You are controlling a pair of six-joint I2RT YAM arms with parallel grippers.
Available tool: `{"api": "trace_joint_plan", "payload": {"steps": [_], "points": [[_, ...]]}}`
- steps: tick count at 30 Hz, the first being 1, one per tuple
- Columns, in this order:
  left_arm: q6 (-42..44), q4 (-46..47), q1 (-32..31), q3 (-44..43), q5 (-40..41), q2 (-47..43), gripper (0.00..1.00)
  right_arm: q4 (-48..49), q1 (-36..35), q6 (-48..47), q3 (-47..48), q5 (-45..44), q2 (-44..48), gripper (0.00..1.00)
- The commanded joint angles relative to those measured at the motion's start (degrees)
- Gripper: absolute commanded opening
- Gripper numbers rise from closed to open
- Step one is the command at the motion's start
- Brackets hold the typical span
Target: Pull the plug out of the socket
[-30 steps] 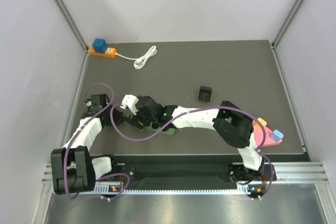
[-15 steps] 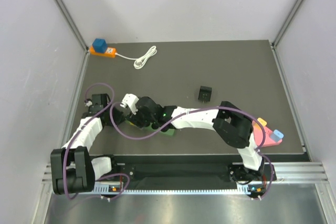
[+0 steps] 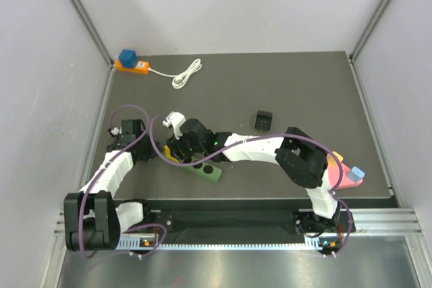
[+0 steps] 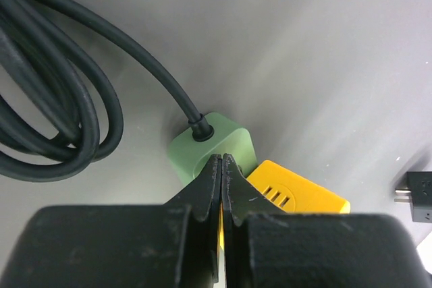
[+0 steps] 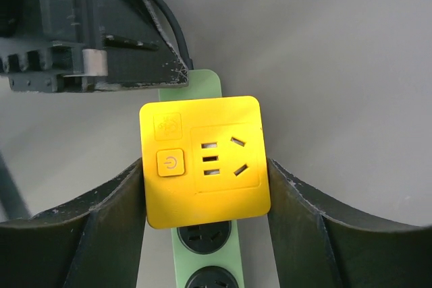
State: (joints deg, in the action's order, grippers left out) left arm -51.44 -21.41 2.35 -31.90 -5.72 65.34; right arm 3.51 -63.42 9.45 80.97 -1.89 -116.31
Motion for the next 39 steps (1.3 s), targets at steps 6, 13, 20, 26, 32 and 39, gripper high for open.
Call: {"api": "trace_joint_plan", "payload": {"steps": [6,13,20,26,32,39], "points": [[-0.5,-7.6,-3.92,4.56,7.12,1.1,0.0,6.95,-4.43,-21.39,1.12,-17.44,3.19,0.0],[-4.27,-6.28,-8.58,5.97,8.61,2.6,0.0,7.92,-4.26,-18.34,1.99,-17.36,3.02,0.0],[-6.83,-5.75,-11.49,8.51,10.46,1.81,0.0,8.44,-0.84,-10.78,3.23,-13.42,4.95,0.0],[-7.18,-5.4,-11.49,10.45,10.81,-0.03,0.0,11.43,4.61,-0.58,-1.78,-3.58,8.38,0.0],[-7.01,-5.57,-11.49,10.1,10.73,-0.21,0.0,10.47,0.42,-11.53,-3.01,-9.95,8.73,0.0],[-6.92,-5.05,-11.49,10.19,10.29,0.05,0.0,12.75,-6.19,-26.25,-3.01,-26.06,5.66,0.0]]}}
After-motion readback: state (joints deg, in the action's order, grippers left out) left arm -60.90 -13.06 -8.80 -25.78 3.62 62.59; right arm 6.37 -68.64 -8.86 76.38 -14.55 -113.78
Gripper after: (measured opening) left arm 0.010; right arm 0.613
